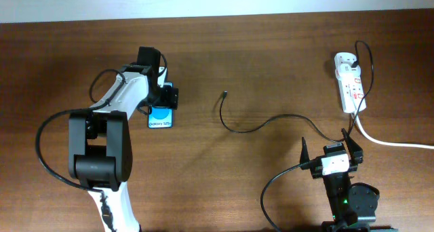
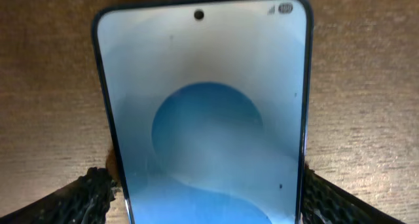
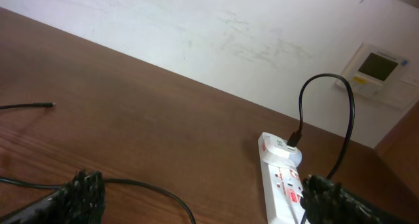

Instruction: Plug charger to phone and switch on socket

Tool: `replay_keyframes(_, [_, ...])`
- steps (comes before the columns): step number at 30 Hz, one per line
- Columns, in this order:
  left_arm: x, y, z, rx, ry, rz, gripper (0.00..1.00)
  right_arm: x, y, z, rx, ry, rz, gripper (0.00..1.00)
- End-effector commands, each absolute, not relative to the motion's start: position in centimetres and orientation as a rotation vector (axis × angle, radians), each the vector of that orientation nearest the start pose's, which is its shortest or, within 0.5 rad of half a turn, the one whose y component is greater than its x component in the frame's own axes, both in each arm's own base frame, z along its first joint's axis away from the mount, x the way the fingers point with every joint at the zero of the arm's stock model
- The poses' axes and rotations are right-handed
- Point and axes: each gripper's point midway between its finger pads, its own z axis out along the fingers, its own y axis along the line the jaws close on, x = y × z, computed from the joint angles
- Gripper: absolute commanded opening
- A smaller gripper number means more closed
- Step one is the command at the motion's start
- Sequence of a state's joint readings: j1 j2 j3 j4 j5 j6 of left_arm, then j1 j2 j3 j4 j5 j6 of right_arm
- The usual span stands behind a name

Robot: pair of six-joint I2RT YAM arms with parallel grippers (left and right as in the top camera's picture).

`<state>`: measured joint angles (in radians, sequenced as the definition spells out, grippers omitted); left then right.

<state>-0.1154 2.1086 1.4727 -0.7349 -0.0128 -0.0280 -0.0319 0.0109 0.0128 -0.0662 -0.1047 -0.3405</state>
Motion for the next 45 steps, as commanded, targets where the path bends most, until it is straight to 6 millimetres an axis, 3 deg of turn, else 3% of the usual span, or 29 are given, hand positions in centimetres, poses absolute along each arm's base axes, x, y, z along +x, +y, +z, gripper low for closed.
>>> replay_keyframes(1, [43.5, -4.9, -0.8, 0.107, 2.945, 0.010, 0.93, 24.6, 1.1, 15.9, -0.331, 1.607, -0.193, 0.98])
replay_keyframes(5, [43.1, -5.0, -1.5, 0.081, 2.967, 0.008, 0.84, 24.6, 1.1, 15.9, -0.331, 1.607, -0.193, 0.98])
replay_keyframes(9, [42.9, -5.0, -1.5, 0.082, 2.978, 0.011, 0.83, 24.6, 1.1, 15.9, -0.331, 1.607, -0.193, 0.98])
replay_keyframes(15, [43.0, -5.0, -1.3, 0.082, 2.977, 0.010, 0.73, 24.6, 1.1, 15.9, -0.331, 1.607, -0.193, 0.98])
replay_keyframes(24, [45.4, -5.3, 3.3, 0.081, 2.940, 0.005, 0.68, 24.6, 1.1, 15.9, -0.331, 1.607, -0.193, 0.98])
replay_keyframes(31, [45.4, -5.3, 3.5, 0.081, 2.942, 0.005, 0.67, 24.6, 1.1, 15.9, -0.331, 1.607, -0.193, 0.98])
replay_keyframes(32, [45.5, -5.3, 3.6, 0.081, 2.939, 0.005, 0.65, 24.6, 1.1, 15.9, -0.331, 1.607, -0.193, 0.98])
replay_keyframes(34, [45.9, -5.4, 4.2, 0.080, 2.928, 0.003, 0.48, 24.6, 1.1, 15.9, -0.331, 1.607, -0.193, 0.98])
replay_keyframes(40, [47.1, -6.2, 8.5, 0.086, 2.899, -0.063, 0.00, 24.6, 1.1, 15.9, -0.331, 1.607, -0.193, 0.98])
replay_keyframes(45, [47.3, -8.8, 11.3, 0.114, 2.874, -0.275, 0.00, 24.6, 1.1, 15.9, -0.331, 1.607, -0.193, 0.98])
